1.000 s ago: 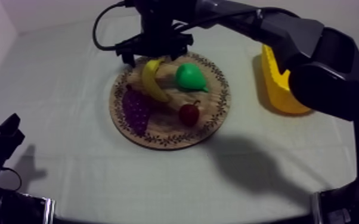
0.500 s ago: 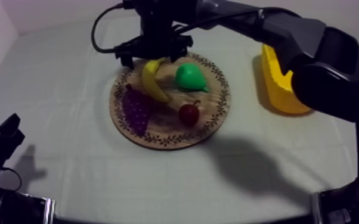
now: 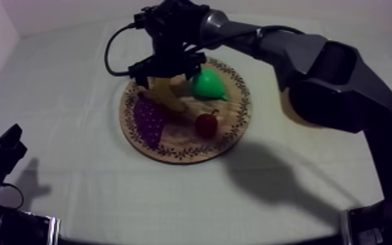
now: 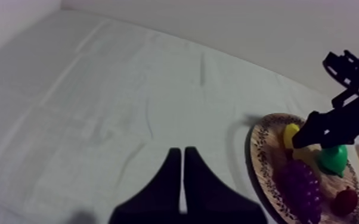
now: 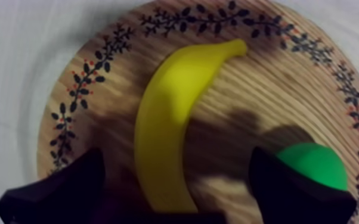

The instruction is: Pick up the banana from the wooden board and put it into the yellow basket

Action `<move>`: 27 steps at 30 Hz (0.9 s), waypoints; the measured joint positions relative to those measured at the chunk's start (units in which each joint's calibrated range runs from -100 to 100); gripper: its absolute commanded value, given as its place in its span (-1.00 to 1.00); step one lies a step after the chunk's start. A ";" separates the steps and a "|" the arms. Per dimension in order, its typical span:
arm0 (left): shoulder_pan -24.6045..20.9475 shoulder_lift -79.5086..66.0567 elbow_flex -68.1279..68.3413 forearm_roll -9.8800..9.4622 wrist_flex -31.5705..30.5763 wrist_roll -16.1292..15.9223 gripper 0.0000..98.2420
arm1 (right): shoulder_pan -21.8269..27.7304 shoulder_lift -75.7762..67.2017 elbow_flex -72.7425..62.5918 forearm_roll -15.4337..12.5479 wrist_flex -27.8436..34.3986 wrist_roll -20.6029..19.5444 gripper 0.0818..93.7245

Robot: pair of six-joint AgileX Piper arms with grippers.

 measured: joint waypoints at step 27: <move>0.00 0.00 0.00 0.00 0.00 0.00 -1.00 | 0.96 8.03 -9.40 -3.68 -2.09 4.20 -0.45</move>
